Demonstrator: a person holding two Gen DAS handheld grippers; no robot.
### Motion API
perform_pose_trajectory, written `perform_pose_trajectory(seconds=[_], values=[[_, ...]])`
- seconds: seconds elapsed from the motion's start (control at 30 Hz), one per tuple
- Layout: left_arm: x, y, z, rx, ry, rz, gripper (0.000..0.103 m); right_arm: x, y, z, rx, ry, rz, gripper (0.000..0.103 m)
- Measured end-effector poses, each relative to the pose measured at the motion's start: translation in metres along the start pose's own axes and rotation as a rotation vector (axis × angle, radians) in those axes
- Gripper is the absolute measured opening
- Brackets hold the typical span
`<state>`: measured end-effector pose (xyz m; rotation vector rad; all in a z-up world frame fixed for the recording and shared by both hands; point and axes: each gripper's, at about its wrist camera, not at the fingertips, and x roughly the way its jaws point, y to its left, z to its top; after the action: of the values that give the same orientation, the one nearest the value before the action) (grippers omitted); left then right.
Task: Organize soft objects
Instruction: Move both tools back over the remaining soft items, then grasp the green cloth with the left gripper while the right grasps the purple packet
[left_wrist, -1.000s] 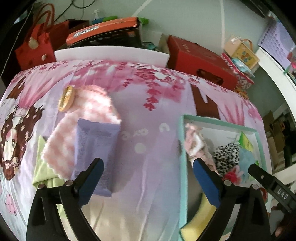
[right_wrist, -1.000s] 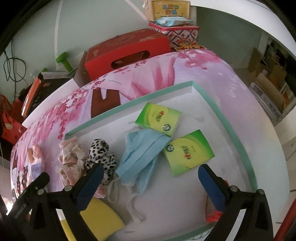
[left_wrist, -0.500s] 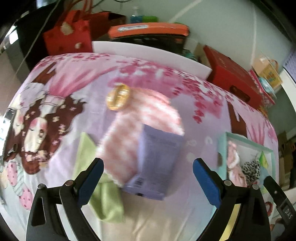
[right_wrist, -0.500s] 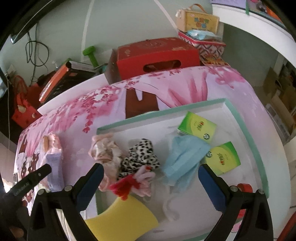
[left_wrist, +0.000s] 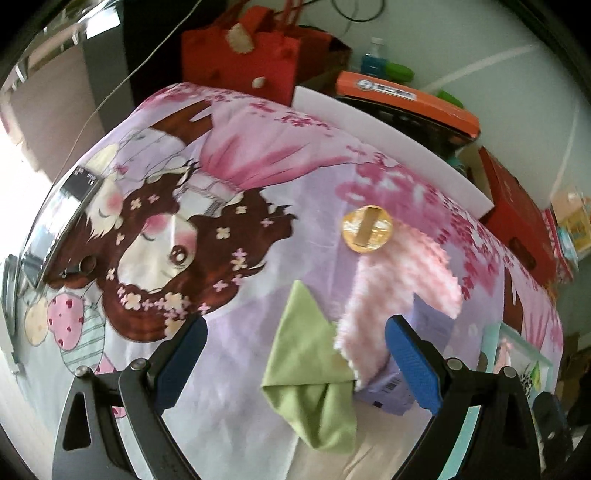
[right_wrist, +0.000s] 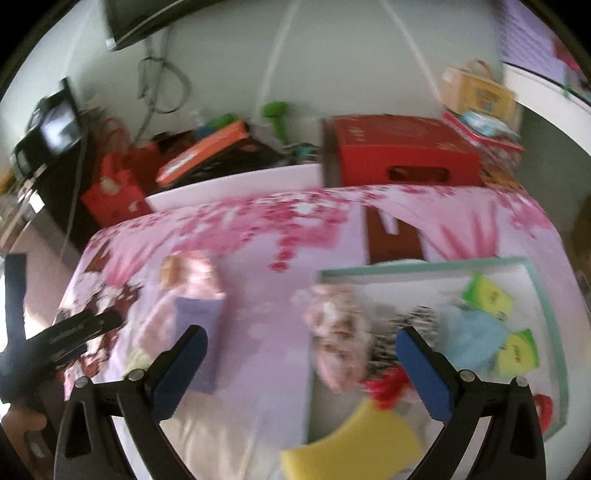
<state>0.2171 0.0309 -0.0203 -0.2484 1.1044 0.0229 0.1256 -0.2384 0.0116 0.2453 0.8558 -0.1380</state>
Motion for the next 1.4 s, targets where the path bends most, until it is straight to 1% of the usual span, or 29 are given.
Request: perform_pose_trajectory(seconds=[0.13,0.2,0.33,0.53,0.63,0.73,0.8,0.87,0.93,1.0,1.03,1.1,1.13,1.17,1.2,1.27,1.4], values=[[0.004,0.010,-0.003,-0.021,0.019,0.013,0.097,0.012,0.032,-0.003,-0.056,0.003,0.078,0.103],[0.009,0.015,-0.004,-0.036,0.036,0.022,0.097,0.019,0.041,-0.006,-0.073,0.012,0.102,0.103],[0.025,0.026,-0.007,-0.076,0.093,0.033,0.097,0.035,0.059,-0.013,-0.103,0.030,0.121,0.103],[0.046,0.032,-0.013,-0.113,0.162,0.005,0.097,0.069,0.076,-0.023,-0.139,0.075,0.137,0.103],[0.052,0.030,-0.016,-0.107,0.182,0.002,0.096,0.081,0.083,-0.029,-0.153,0.097,0.139,0.103],[0.050,0.025,-0.017,-0.093,0.180,-0.014,0.094,0.093,0.086,-0.035,-0.157,0.121,0.139,0.103],[0.051,0.023,-0.017,-0.078,0.183,-0.018,0.088,0.097,0.088,-0.037,-0.153,0.131,0.143,0.102],[0.053,0.021,-0.018,-0.067,0.187,-0.012,0.082,0.099,0.089,-0.039,-0.157,0.136,0.143,0.098],[0.053,0.019,-0.017,-0.060,0.185,-0.014,0.076,0.101,0.091,-0.041,-0.163,0.135,0.136,0.092],[0.053,0.015,-0.017,-0.053,0.182,-0.022,0.066,0.102,0.092,-0.042,-0.168,0.139,0.133,0.087],[0.053,0.013,-0.017,-0.048,0.181,-0.023,0.064,0.103,0.092,-0.042,-0.168,0.139,0.132,0.085],[0.053,0.011,-0.017,-0.043,0.175,-0.030,0.056,0.104,0.093,-0.043,-0.171,0.142,0.130,0.081],[0.052,0.008,-0.018,-0.034,0.172,-0.041,0.054,0.105,0.093,-0.043,-0.172,0.143,0.128,0.078],[0.052,0.006,-0.018,-0.028,0.172,-0.059,0.045,0.105,0.094,-0.043,-0.176,0.145,0.127,0.077],[0.053,0.003,-0.018,-0.025,0.178,-0.083,0.041,0.106,0.094,-0.044,-0.178,0.147,0.127,0.075],[0.055,-0.001,-0.019,-0.020,0.191,-0.107,0.038,0.107,0.094,-0.044,-0.178,0.151,0.126,0.073],[0.056,-0.005,-0.019,-0.018,0.189,-0.110,0.029,0.109,0.092,-0.045,-0.178,0.156,0.116,0.061]])
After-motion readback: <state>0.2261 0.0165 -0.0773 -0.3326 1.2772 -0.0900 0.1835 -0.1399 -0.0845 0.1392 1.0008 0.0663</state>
